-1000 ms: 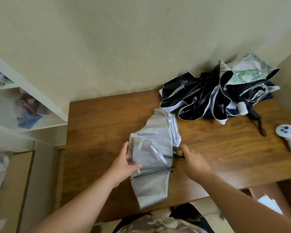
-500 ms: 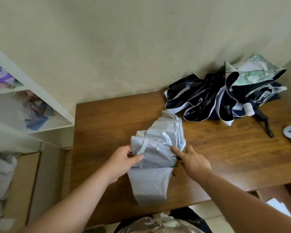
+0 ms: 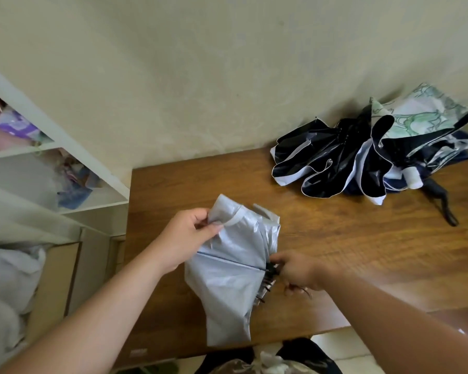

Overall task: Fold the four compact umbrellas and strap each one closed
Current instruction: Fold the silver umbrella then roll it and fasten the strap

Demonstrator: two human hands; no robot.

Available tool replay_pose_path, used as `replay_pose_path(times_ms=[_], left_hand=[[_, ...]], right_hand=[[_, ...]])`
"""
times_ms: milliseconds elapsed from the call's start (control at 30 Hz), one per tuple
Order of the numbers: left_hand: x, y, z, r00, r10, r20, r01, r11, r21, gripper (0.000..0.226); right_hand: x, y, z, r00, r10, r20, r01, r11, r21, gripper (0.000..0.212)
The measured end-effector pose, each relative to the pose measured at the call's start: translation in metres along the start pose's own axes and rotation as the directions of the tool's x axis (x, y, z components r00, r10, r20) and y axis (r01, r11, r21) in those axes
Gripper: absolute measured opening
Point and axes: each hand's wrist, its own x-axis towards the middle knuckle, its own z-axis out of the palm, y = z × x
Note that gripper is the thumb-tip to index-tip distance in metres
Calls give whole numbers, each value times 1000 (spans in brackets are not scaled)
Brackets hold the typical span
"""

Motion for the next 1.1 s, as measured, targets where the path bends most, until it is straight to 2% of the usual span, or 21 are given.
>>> replay_pose_path(times_ms=[67, 167, 233, 300, 333, 400, 433, 467, 567, 633, 667, 733, 800, 867, 933, 1000, 1100], left_hand=[[7, 14, -14, 998, 64, -23, -64, 998, 16, 10], [21, 37, -28, 992, 110, -58, -106, 992, 71, 15], [33, 47, -31, 991, 99, -85, -94, 994, 60, 20], [49, 44, -30, 986, 69, -150, -72, 997, -13, 32], [55, 40, -28, 979, 60, -196, -71, 996, -52, 41], [61, 29, -27, 951, 33, -307, -64, 994, -91, 55], [61, 24, -27, 935, 16, -355, -57, 993, -104, 55], [60, 17, -27, 920, -1, -391, -44, 994, -104, 54], [47, -16, -20, 891, -88, -445, 67, 996, -63, 48], [33, -54, -9, 852, -229, -470, 218, 973, -78, 46], [24, -75, 0, 818, -333, -469, 318, 941, -113, 45], [3, -110, 22, 724, -569, -391, 505, 822, -262, 47], [-12, -138, 47, 643, -724, -248, 585, 674, -452, 47], [-24, -152, 69, 635, -759, -147, 596, 602, -532, 49], [-32, -150, 87, 649, -748, -136, 604, 616, -505, 58], [-34, -142, 100, 645, -757, -103, 621, 598, -507, 60], [-29, -132, 115, 626, -779, 39, 627, 472, -620, 36]], right_hand=[[-9, -15, -4, 986, 46, 163, -76, 980, 185, 72], [-22, -33, -13, 925, 24, 378, -174, 914, 366, 44], [-22, -34, -17, 907, 11, 421, -219, 865, 451, 46], [-16, -29, -18, 932, -1, 363, -234, 762, 603, 44], [-10, -24, -17, 960, -2, 280, -205, 675, 709, 41], [4, -12, -13, 996, 27, 82, -84, 500, 862, 50], [9, -4, -12, 998, 55, -6, -19, 444, 896, 52], [11, 0, -10, 994, 68, -80, 41, 443, 896, 52], [10, 10, -9, 971, 61, -231, 168, 516, 840, 60], [7, 13, -10, 949, 98, -299, 199, 551, 810, 71], [6, 13, -10, 931, 126, -342, 200, 607, 769, 75], [5, 14, -7, 890, 150, -430, 179, 753, 633, 85], [4, 15, -4, 858, 137, -495, 156, 849, 504, 89], [3, 19, 1, 830, 113, -546, 105, 930, 353, 87], [5, 26, 7, 811, 81, -580, 65, 972, 227, 86], [6, 33, 14, 801, 74, -594, 44, 982, 182, 86], [4, 40, 23, 796, 84, -599, 27, 984, 175, 84]])
